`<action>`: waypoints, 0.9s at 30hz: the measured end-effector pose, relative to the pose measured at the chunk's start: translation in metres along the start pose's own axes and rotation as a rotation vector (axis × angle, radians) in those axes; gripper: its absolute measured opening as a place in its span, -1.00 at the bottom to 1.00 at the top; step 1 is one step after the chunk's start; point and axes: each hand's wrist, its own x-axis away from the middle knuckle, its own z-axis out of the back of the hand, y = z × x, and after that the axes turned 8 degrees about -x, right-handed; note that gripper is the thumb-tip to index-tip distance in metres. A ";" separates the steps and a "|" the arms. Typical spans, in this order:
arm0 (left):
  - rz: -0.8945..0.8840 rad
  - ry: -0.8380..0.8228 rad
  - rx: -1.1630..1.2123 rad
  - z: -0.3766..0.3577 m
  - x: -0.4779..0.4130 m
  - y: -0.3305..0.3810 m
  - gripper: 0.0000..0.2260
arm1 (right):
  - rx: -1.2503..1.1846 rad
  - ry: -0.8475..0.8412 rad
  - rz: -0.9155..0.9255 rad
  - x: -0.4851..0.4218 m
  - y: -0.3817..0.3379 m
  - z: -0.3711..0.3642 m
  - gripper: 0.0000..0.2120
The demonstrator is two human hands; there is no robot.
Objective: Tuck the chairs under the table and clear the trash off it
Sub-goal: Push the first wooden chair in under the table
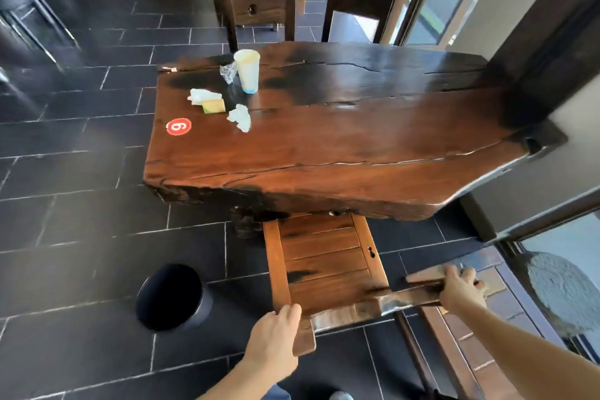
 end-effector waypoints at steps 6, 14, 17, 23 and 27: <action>-0.088 0.088 -0.033 -0.004 0.005 -0.024 -0.29 | -0.102 0.012 -0.143 0.024 -0.008 -0.016 -0.52; -0.051 0.024 0.015 -0.018 0.006 -0.026 -0.43 | -0.123 -0.004 -0.106 0.030 -0.009 -0.018 -0.56; 0.027 0.091 0.069 -0.018 0.008 -0.021 -0.57 | -0.120 -0.004 -0.058 0.034 -0.005 -0.015 -0.50; 0.187 0.034 0.227 -0.011 0.019 -0.004 -0.59 | -0.249 -0.059 0.043 0.039 0.001 -0.007 -0.55; 0.357 0.057 0.402 -0.011 0.026 0.018 -0.59 | -0.411 -0.044 0.269 0.048 0.030 -0.009 -0.50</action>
